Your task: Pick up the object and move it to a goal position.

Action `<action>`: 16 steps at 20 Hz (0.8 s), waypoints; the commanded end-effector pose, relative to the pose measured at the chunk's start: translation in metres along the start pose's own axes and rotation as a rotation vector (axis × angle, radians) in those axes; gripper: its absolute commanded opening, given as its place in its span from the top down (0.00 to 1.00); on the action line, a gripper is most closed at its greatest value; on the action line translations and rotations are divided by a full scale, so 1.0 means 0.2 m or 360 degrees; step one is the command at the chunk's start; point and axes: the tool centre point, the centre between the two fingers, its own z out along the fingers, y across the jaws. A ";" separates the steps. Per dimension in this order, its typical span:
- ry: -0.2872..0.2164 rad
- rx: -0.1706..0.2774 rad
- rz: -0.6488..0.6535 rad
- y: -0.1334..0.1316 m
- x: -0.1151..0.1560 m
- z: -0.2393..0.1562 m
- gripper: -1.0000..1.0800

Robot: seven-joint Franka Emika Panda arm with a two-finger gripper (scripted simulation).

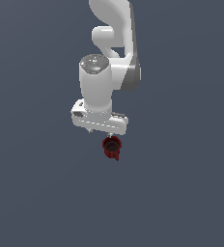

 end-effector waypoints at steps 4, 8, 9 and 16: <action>-0.0004 0.0019 0.0197 -0.05 0.02 0.05 0.19; -0.0008 0.0034 0.0366 -0.10 0.03 0.10 0.19; -0.0010 0.0037 0.0409 -0.11 0.03 0.11 0.19; -0.0021 0.0059 0.0705 -0.18 0.05 0.19 0.19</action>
